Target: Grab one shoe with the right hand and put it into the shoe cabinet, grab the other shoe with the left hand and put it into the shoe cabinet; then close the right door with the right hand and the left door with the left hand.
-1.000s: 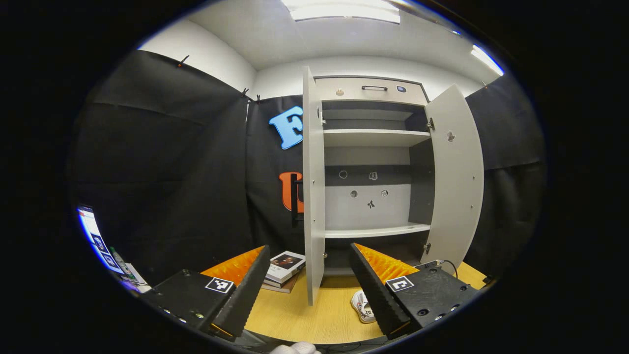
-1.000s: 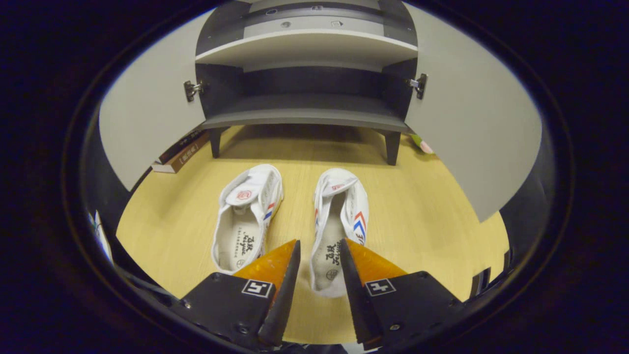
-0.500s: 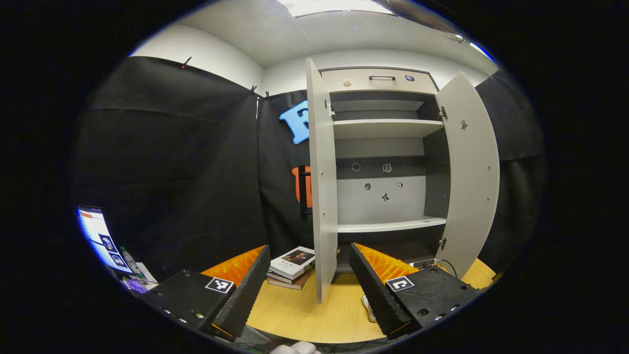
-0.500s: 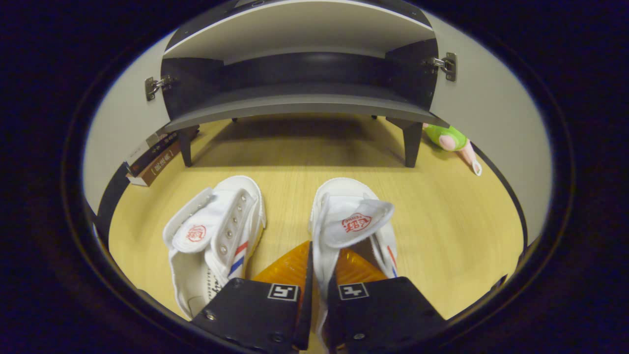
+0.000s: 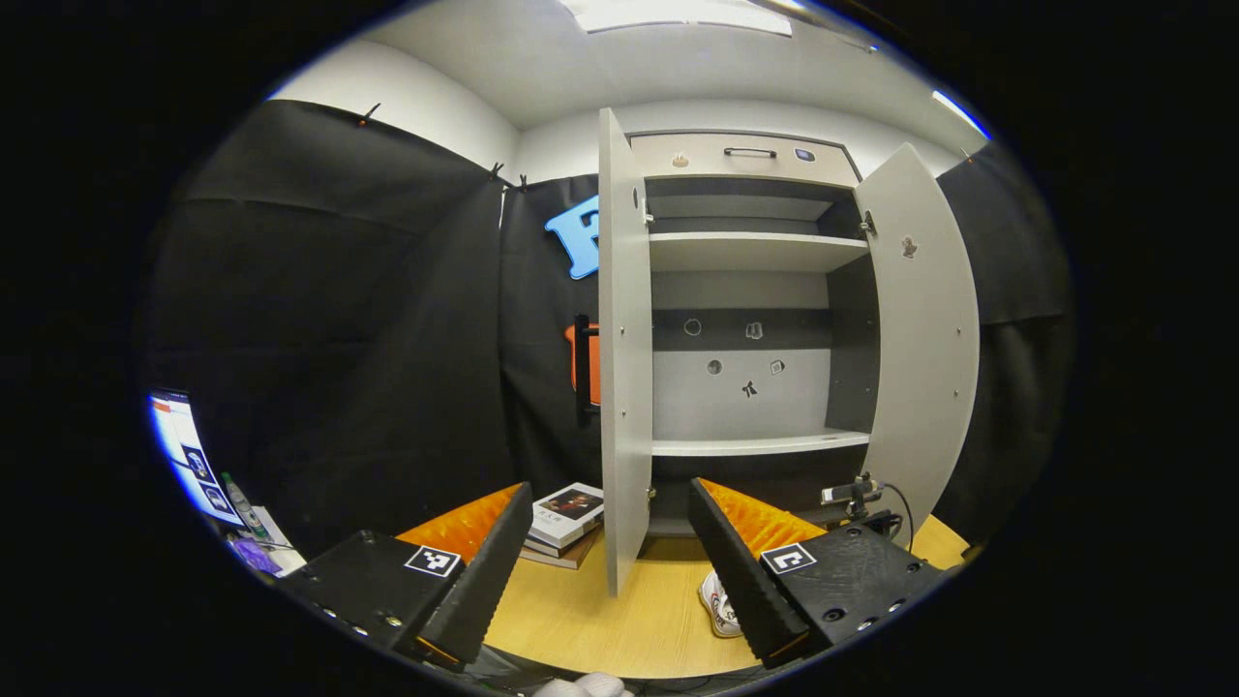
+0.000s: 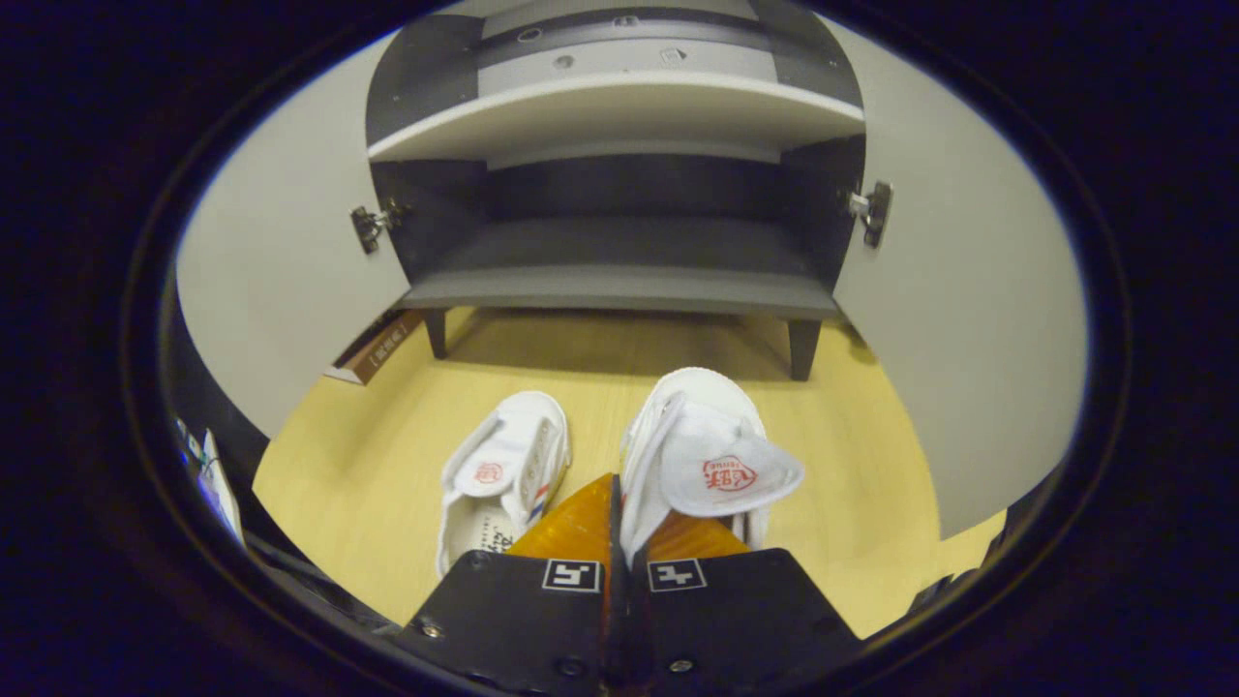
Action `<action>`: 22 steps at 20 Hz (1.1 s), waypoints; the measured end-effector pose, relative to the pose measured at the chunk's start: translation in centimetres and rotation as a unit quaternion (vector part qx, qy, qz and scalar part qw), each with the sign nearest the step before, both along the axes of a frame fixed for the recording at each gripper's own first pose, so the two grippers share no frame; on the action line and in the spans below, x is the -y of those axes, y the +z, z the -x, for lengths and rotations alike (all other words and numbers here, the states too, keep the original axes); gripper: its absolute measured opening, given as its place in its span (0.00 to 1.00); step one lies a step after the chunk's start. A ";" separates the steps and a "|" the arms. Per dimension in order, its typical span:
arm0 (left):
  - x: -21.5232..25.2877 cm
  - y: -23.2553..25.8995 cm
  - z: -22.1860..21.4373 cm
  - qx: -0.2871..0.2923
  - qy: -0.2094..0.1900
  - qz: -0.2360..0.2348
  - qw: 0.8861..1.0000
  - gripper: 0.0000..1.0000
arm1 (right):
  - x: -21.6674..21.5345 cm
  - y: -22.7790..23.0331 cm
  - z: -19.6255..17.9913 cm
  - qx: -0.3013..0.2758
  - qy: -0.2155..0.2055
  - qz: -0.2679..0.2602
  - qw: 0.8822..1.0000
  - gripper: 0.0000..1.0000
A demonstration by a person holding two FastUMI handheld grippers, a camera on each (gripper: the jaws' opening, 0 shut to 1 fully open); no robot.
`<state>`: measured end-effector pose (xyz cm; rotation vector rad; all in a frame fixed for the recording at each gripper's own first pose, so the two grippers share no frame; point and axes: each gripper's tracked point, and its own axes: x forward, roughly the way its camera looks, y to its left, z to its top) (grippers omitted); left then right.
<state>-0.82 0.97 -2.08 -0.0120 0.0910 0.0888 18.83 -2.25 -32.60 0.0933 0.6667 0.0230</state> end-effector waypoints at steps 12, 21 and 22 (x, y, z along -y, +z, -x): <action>1.0 -0.4 -0.2 -0.002 -0.006 0.022 1.000 0.96 | 1.6 28.8 -6.9 0.199 0.018 0.051 0.978 0.04; 0.5 0.5 -1.2 0.014 0.020 0.006 1.000 0.96 | 3.7 29.7 -22.1 0.185 -0.006 0.061 0.981 0.05; 0.4 0.5 -1.1 0.013 0.024 0.004 1.000 0.96 | 3.6 29.3 -23.7 0.178 -0.005 0.065 0.982 0.05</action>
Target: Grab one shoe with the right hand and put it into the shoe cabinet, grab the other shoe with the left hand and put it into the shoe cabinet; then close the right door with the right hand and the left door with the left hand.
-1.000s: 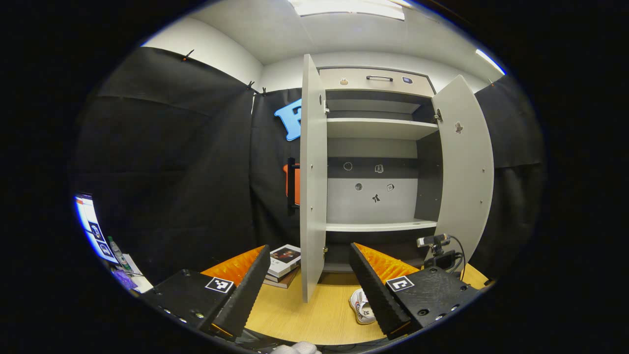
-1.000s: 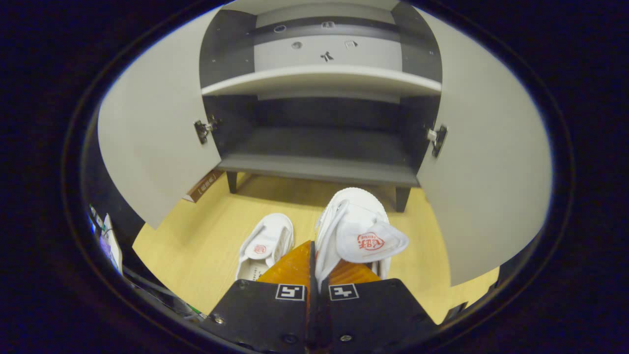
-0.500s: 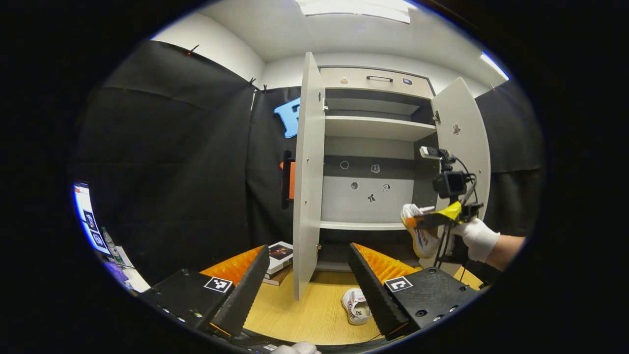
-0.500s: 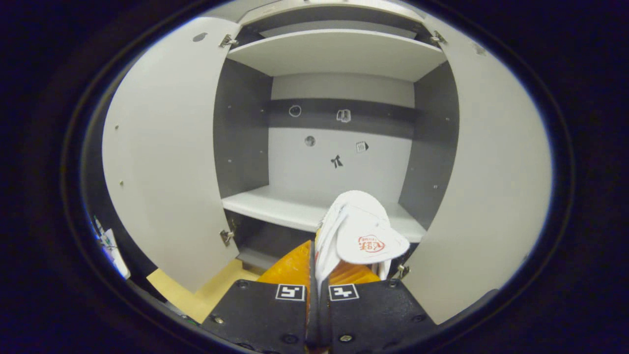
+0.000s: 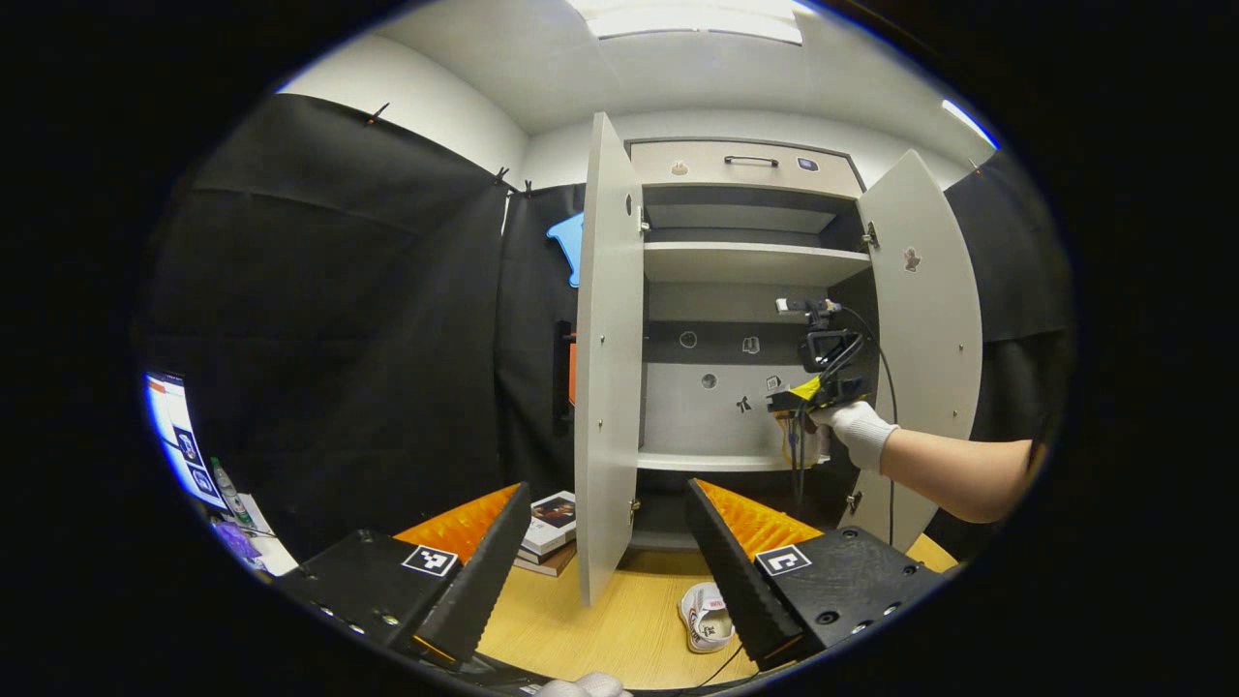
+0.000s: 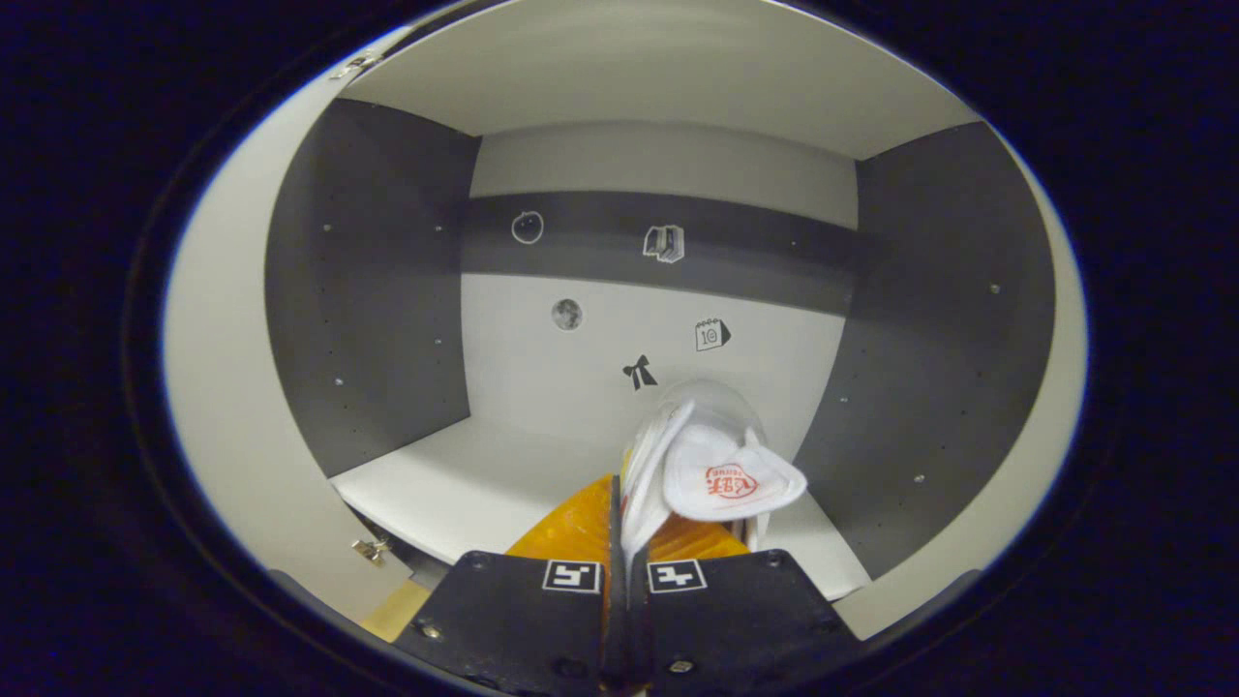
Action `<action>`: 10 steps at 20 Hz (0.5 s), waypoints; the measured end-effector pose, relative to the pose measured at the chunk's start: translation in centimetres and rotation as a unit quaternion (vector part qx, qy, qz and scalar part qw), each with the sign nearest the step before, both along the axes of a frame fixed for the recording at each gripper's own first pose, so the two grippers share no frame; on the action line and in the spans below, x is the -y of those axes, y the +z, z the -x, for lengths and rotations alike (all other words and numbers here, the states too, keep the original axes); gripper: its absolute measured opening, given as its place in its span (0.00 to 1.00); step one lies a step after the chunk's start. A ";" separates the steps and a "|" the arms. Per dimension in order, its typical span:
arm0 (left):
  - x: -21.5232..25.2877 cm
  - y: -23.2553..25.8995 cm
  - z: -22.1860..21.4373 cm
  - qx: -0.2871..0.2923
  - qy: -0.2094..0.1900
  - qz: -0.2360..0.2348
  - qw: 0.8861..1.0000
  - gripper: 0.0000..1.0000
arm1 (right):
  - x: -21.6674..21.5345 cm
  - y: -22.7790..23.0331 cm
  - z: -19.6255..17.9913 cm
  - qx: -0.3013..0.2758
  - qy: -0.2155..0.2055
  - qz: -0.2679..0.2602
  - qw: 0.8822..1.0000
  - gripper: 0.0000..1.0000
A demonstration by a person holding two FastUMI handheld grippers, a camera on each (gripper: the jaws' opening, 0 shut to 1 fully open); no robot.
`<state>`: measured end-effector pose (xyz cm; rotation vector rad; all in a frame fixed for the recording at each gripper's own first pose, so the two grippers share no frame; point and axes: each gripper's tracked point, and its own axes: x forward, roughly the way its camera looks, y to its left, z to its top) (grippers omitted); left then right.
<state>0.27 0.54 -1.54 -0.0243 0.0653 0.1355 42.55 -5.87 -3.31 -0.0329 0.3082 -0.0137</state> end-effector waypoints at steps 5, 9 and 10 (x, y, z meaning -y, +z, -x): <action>-0.1 -0.3 -0.1 -0.008 0.017 0.003 1.000 0.96 | -0.1 -3.7 -5.3 -0.063 0.003 0.030 0.998 0.05; -0.4 -0.3 -0.2 -0.009 0.029 0.003 1.000 0.96 | -0.2 -6.4 -6.3 -0.132 -0.002 0.025 0.991 0.05; -0.5 -0.3 -0.2 -0.009 0.030 0.001 0.999 0.96 | -0.3 -7.1 -6.3 -0.152 -0.007 0.019 0.988 0.06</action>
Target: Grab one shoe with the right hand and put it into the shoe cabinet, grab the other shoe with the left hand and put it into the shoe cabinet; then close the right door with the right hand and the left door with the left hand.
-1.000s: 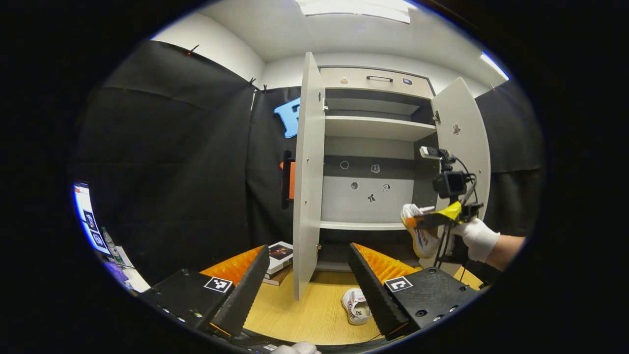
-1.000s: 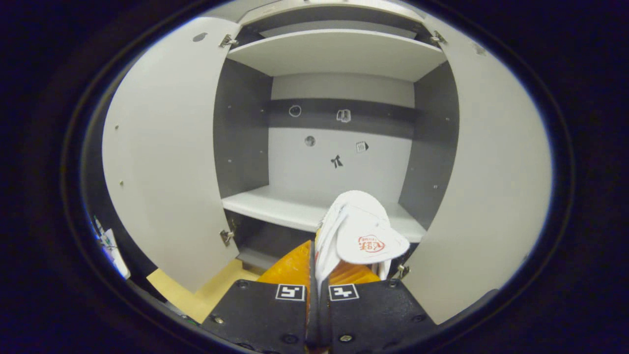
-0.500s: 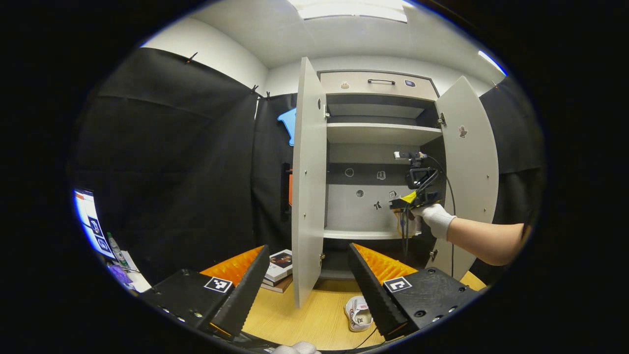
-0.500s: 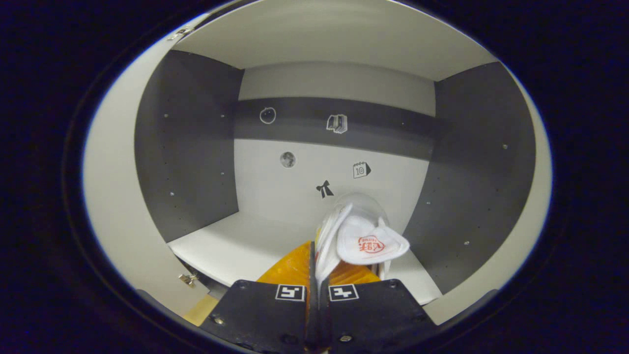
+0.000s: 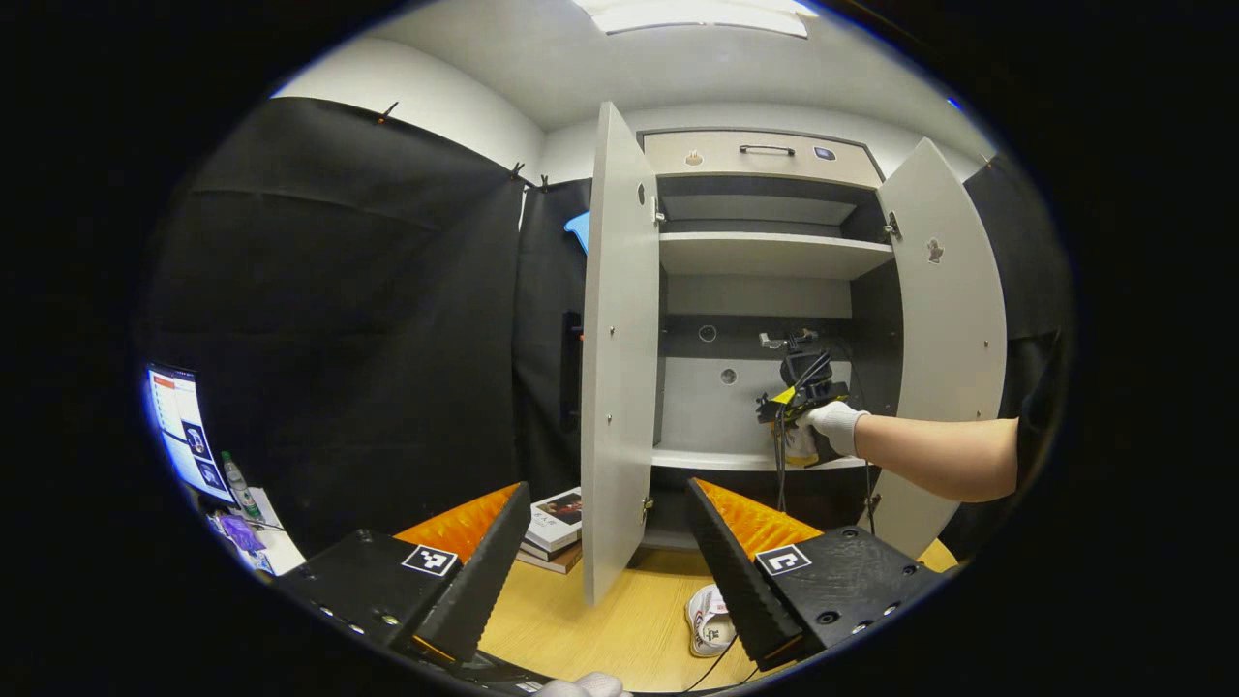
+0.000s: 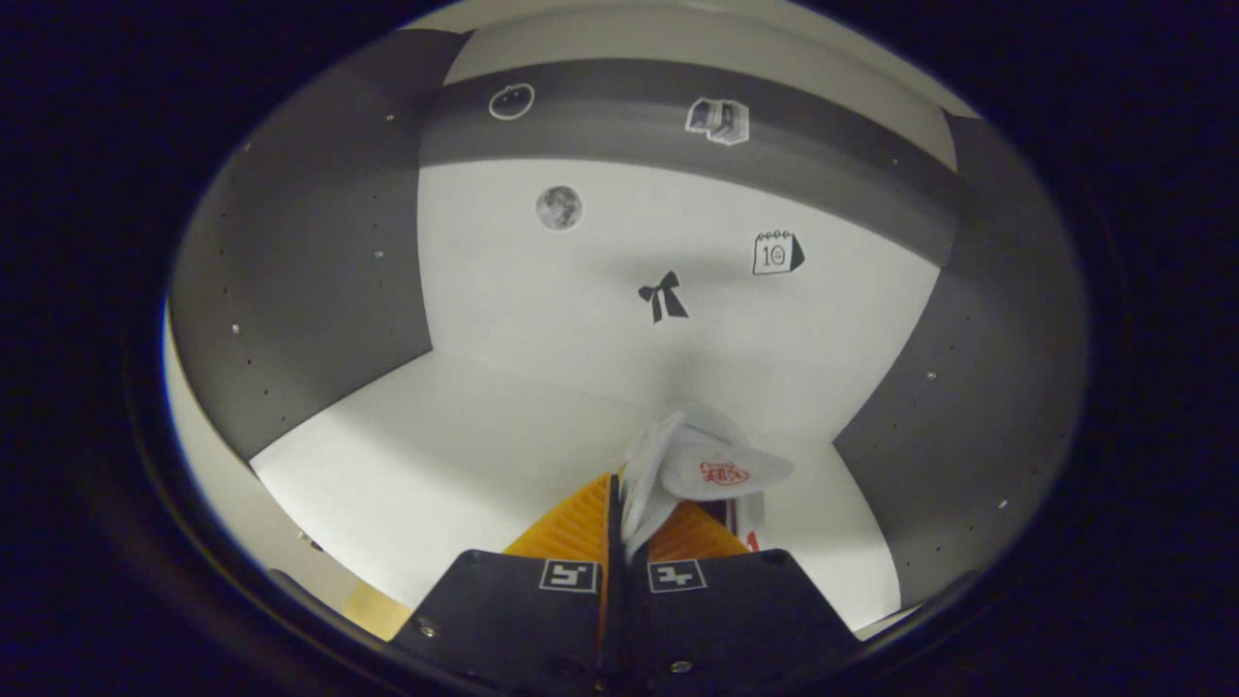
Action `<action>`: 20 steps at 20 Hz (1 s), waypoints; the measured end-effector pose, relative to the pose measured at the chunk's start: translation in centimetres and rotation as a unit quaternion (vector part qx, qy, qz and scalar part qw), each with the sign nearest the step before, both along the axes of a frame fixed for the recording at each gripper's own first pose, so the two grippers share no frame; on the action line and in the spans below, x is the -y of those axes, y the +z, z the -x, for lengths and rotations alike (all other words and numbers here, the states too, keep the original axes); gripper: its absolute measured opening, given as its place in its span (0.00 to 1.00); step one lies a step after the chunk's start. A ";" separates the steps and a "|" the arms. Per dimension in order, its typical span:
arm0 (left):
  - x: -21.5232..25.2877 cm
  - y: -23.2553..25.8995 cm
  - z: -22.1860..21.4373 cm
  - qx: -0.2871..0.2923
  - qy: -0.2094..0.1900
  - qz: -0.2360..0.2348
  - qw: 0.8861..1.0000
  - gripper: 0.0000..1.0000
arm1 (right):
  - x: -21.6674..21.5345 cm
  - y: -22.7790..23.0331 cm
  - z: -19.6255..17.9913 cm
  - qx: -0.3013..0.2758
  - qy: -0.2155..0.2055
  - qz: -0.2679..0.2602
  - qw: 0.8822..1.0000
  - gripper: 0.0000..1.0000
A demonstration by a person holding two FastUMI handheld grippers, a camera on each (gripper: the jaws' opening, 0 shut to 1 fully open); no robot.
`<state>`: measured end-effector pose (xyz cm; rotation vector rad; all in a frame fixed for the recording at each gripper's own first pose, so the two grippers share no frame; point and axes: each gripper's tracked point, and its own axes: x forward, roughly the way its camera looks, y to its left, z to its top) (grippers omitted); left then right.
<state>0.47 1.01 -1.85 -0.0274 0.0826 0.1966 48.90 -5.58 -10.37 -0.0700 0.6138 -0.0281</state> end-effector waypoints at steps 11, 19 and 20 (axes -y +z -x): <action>-0.6 0.0 0.7 0.004 -0.003 0.007 1.000 0.96 | 0.3 7.6 5.6 0.121 -0.027 -0.044 0.991 0.63; -0.7 -0.6 2.4 -0.006 -0.036 0.020 0.999 0.96 | -1.7 19.9 26.2 0.341 0.010 -0.071 0.937 1.00; -0.6 -0.7 2.6 -0.005 -0.043 0.023 0.999 0.96 | -2.0 20.5 28.9 0.354 0.019 -0.072 0.932 1.00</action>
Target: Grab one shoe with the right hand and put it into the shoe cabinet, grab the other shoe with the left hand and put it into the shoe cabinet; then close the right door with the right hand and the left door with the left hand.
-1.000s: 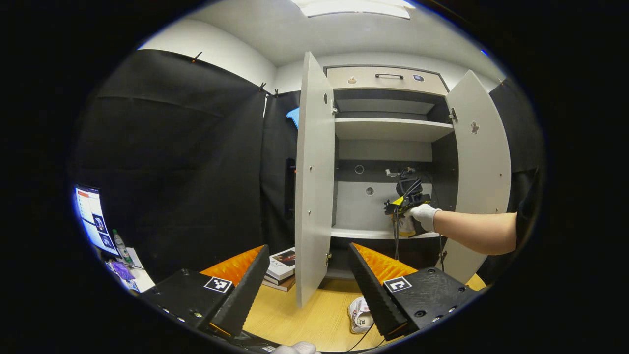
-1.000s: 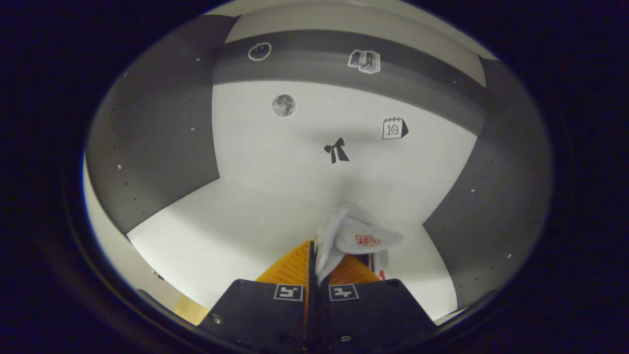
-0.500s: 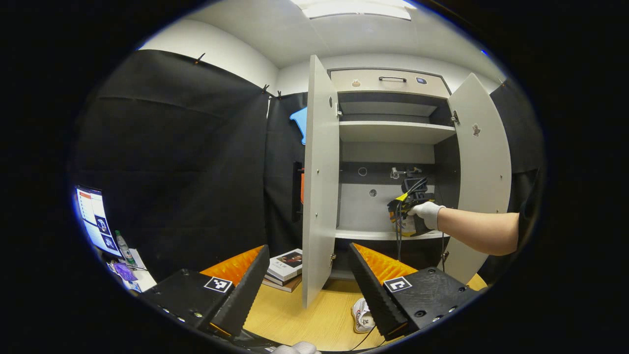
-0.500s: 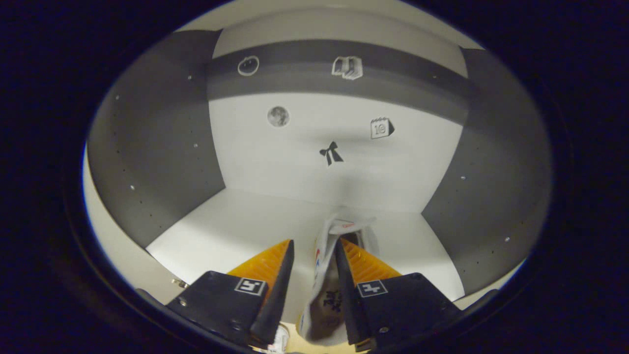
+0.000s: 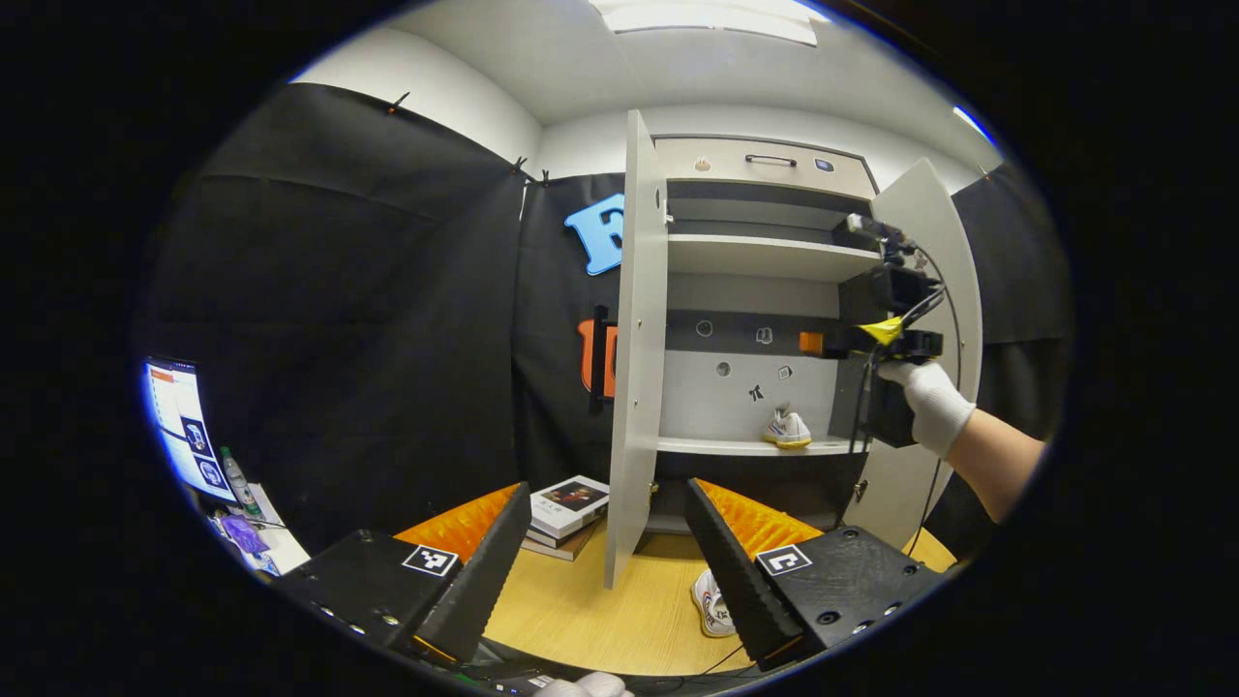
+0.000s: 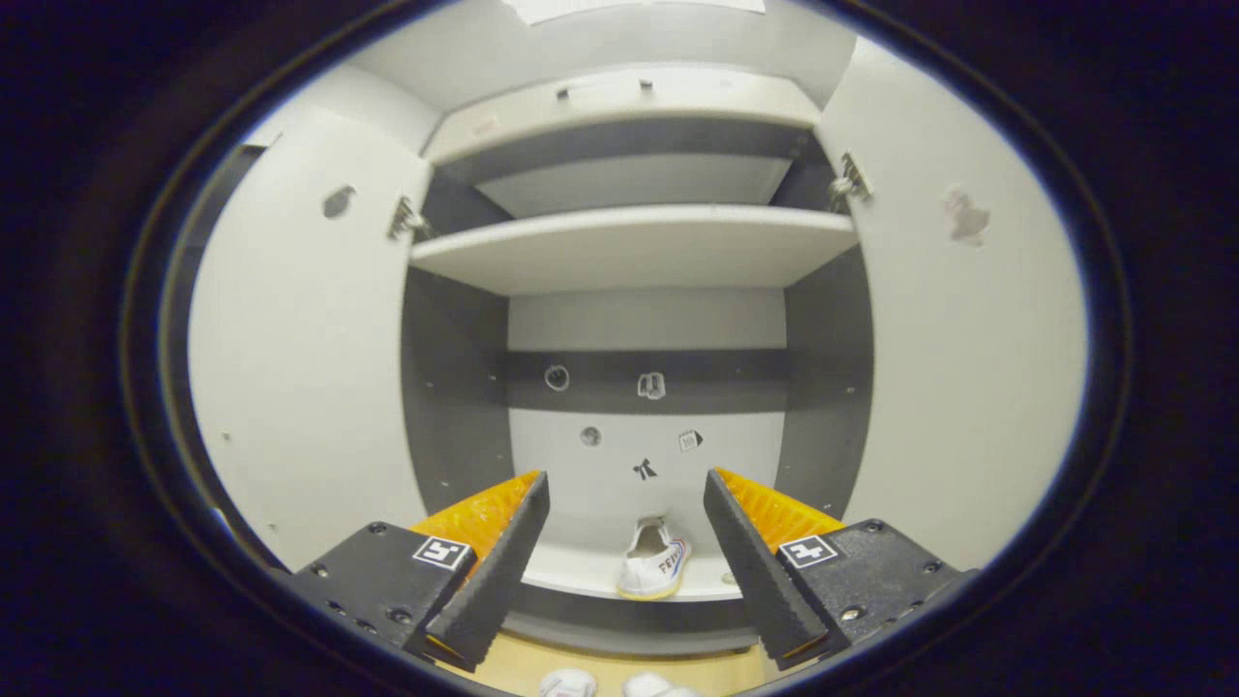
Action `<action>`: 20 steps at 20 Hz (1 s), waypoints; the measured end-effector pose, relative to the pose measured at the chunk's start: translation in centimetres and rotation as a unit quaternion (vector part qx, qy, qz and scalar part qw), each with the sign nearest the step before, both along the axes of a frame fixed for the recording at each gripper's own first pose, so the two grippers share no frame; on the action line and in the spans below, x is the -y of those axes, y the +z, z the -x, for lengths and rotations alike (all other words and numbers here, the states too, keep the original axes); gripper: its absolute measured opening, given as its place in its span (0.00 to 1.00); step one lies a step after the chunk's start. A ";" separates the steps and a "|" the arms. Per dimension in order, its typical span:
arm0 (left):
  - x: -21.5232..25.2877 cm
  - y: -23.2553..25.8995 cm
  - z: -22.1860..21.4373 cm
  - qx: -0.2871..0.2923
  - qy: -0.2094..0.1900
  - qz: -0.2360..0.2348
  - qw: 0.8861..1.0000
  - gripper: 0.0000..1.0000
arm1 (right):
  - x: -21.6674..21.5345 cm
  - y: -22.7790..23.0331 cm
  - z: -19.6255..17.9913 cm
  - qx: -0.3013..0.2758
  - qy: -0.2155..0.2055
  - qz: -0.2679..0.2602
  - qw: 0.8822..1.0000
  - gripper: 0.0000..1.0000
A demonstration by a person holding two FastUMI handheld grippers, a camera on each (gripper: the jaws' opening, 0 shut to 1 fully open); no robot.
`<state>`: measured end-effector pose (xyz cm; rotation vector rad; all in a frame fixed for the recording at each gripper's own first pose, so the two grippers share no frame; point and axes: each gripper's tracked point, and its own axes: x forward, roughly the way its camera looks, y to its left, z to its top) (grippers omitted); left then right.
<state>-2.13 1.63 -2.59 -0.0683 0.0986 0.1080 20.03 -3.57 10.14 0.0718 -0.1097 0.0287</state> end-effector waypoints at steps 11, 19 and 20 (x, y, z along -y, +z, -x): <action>2.2 -4.5 1.2 -0.031 -0.097 -0.022 0.995 0.96 | 0.5 -5.4 23.1 -0.009 -0.024 0.011 1.000 0.97; 8.4 -14.2 -1.1 -0.122 -0.155 -0.020 0.980 0.97 | 4.4 -9.3 25.1 -0.059 -0.031 0.041 0.997 1.00; 9.0 -15.6 -1.9 -0.128 -0.158 -0.032 0.979 0.96 | 4.7 -9.3 24.6 -0.062 -0.024 0.045 0.997 1.00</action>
